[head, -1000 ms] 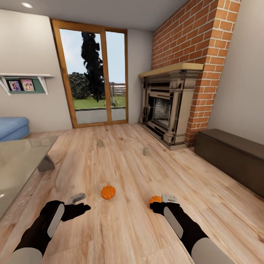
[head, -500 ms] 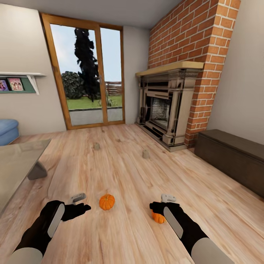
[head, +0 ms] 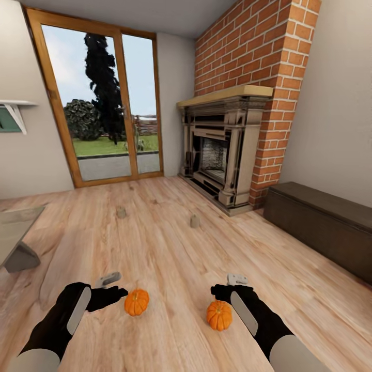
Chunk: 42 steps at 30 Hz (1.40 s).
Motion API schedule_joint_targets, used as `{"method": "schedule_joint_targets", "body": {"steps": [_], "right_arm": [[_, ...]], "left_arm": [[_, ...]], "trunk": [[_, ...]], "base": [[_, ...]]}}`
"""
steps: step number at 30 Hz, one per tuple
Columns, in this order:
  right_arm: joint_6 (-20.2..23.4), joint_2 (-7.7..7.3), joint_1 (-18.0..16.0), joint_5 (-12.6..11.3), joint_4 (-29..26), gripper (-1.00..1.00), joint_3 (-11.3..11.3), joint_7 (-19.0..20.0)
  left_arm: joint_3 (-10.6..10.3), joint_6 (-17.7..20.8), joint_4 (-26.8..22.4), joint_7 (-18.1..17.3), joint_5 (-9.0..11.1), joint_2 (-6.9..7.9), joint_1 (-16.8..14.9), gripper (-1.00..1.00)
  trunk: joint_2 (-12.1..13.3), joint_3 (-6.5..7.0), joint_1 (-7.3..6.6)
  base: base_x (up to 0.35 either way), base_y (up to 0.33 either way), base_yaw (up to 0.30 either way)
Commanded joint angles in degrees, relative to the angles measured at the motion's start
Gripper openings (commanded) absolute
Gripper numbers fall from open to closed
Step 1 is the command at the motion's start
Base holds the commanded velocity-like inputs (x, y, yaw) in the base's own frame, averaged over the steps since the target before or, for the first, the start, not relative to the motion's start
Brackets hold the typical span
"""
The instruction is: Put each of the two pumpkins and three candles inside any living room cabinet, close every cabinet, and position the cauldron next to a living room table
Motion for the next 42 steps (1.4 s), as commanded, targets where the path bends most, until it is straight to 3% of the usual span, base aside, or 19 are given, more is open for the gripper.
{"method": "schedule_joint_targets", "body": {"steps": [1, 27, 42], "right_arm": [[0.1, -0.03, 0.0, -0.6, -0.1, 1.0, 0.2, -0.6], [-0.6, -0.14, 0.0, -0.5, -0.3, 1.0, 0.2, -0.5], [-0.7, -0.09, 0.0, -0.6, -0.3, 1.0, 0.2, -0.5]], "left_arm": [[0.1, 0.3, 0.0, -0.5, -0.3, -0.01, 0.0, 1.0], [0.1, 0.3, -0.1, -0.6, -0.2, -0.01, 0.0, 1.0], [0.1, 0.3, -0.1, -0.6, -0.2, 0.0, 0.0, 1.0]], "trunk": [[0.0, -0.06, 0.02], [0.0, -0.03, 0.02], [0.0, 0.78, 0.02]], "base": [[0.276, 0.0, -0.022], [0.253, 0.095, -0.005], [0.173, 0.1, -0.213]]}}
